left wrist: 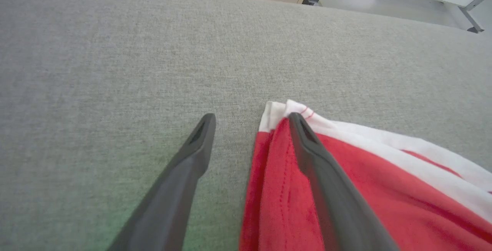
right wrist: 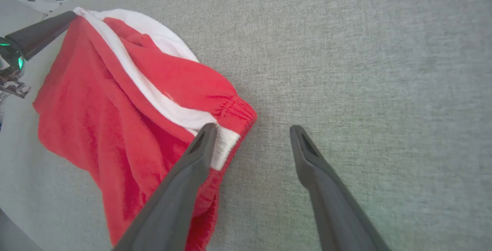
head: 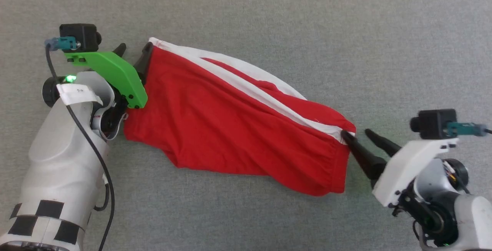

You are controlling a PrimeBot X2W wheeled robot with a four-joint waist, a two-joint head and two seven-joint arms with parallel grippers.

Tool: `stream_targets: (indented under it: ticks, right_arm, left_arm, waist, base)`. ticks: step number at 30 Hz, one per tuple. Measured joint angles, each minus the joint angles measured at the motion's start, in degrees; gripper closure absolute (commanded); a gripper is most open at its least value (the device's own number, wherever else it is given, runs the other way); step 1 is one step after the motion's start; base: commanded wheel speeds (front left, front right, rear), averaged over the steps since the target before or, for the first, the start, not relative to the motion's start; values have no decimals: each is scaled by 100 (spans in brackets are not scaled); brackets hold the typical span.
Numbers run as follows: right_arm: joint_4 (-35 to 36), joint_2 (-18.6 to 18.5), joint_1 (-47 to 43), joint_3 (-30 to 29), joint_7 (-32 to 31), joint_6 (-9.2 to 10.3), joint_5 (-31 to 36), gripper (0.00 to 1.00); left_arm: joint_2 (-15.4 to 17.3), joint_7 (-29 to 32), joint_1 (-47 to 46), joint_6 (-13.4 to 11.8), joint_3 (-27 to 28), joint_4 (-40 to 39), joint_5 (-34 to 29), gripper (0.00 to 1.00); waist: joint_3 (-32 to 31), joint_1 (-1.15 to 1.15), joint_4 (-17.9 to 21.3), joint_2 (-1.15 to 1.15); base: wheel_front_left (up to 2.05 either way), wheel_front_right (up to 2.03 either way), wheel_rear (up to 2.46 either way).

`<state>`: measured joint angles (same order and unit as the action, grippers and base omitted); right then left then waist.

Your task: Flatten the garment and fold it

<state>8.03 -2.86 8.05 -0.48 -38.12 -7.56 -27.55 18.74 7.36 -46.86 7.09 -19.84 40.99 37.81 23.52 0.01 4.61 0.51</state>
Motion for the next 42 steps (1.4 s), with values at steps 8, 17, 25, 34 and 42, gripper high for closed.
stream_targets:
  ticks: [8,17,25,34,42]
  right_arm:
    - [172,0,-262,-296,513,0,209,0]
    - [648,-4,-842,-219,-96,0,1755,0]
    - [450,1,-883,240,-619,0,1894,0]
    - [-822,2,-307,394,-758,0,1990,0]
    - [-1529,3,-88,364,-658,-1,2050,0]
  left_arm:
    - [110,-973,21,0,54,-229,-102,0]
    - [541,-2176,1303,-338,537,-1734,-494,0]
    - [446,-2214,3133,-929,1381,-3426,-1060,0]
    - [-43,-2214,4191,-991,1753,-3872,-1152,0]
    - [-266,-2214,4287,-818,1823,-3845,-1206,0]
  waist:
    - [-358,0,-88,0]
    - [-810,0,-316,0]
    - [-1088,0,-562,0]
    - [-1210,-1,-804,0]
    - [-1251,-1,-1001,0]
  base:
    - [0,0,0]
    - [0,0,0]
    - [0,0,0]
    - [0,0,0]
    - [0,0,0]
